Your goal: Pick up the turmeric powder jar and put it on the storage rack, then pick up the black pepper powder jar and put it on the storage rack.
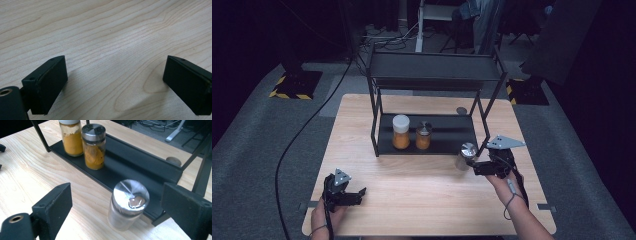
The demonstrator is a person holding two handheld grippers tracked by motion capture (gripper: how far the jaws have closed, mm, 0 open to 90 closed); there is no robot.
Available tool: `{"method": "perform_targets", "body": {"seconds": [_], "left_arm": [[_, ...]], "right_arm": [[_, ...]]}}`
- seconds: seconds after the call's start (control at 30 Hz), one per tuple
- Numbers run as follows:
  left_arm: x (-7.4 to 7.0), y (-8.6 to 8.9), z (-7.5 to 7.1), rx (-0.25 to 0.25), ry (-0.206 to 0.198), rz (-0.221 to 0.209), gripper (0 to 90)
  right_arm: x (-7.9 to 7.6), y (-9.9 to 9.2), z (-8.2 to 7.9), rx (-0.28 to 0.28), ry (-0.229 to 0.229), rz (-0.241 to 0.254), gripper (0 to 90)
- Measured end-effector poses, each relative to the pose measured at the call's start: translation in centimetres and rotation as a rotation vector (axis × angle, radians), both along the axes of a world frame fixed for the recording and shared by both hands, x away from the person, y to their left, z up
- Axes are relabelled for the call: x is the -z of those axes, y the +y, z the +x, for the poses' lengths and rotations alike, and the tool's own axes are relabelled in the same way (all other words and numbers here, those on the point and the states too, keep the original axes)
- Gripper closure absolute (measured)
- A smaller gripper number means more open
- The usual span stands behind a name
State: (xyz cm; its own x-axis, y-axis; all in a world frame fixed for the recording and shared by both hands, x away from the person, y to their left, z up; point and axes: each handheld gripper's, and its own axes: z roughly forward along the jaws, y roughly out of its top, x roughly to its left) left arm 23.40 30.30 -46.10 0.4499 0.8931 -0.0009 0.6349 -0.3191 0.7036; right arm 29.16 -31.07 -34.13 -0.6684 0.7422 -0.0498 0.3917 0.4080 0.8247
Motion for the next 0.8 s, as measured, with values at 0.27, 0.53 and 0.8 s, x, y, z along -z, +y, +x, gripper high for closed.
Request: {"method": "perform_targets", "body": {"seconds": [0.27, 0.53, 0.8], "left_arm": [[0.0, 0.0, 0.0, 0.002, -0.001, -0.001, 5.8], [0.0, 0.0, 0.1, 0.001, -0.002, -0.002, 5.8], [0.0, 0.0, 0.1, 0.001, -0.003, -0.002, 5.8]], "right_arm": [[1.5, -0.8, -0.4, 0.022, 0.026, 0.01, 10.4], [3.1, -0.8, -0.7, 0.043, 0.04, -0.023, 10.4], [4.2, -1.3, -0.7, 0.064, 0.048, -0.022, 10.4]]}}
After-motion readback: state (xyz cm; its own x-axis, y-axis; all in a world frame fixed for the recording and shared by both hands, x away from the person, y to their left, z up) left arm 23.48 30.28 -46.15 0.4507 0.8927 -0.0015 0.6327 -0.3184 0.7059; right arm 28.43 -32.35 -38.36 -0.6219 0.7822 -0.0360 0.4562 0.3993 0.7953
